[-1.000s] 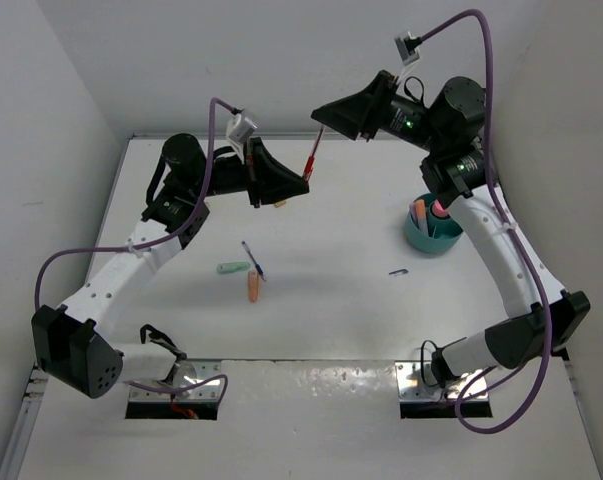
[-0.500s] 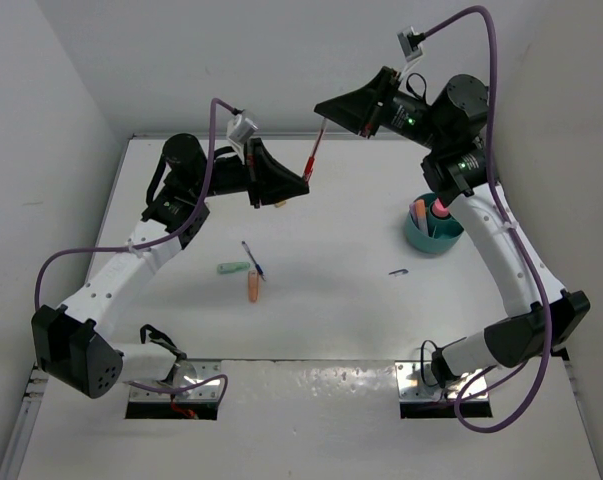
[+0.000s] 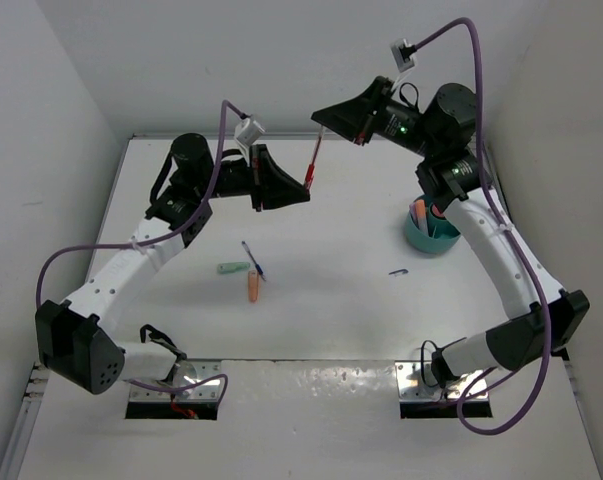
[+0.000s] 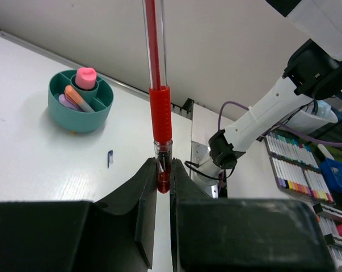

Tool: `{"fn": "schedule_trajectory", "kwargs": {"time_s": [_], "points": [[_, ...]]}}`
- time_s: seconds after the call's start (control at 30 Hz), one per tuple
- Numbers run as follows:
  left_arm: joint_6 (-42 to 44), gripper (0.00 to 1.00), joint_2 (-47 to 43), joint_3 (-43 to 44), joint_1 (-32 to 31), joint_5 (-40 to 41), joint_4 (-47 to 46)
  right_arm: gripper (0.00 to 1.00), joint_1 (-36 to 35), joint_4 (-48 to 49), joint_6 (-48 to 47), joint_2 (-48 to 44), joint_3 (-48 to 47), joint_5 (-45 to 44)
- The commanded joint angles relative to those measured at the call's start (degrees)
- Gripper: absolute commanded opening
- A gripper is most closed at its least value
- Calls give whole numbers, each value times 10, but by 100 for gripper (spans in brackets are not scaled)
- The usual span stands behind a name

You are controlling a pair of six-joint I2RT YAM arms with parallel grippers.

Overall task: Sort the stationery into containers
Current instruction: Close the pen cap on the pen.

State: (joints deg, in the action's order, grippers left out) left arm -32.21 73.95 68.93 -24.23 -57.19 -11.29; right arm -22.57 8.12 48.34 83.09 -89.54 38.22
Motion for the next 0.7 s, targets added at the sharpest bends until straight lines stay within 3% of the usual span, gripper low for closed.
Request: {"fn": "schedule_trajectory", "kwargs": {"time_s": [0.0,0.67], "points": [[-3,0,-8,33,-6,11,-60,0,-23,-31,-12,-9,26,33],[-25,0,1,64,-1,11,-90,0,-41,-44,-20,-27,99,34]]}}
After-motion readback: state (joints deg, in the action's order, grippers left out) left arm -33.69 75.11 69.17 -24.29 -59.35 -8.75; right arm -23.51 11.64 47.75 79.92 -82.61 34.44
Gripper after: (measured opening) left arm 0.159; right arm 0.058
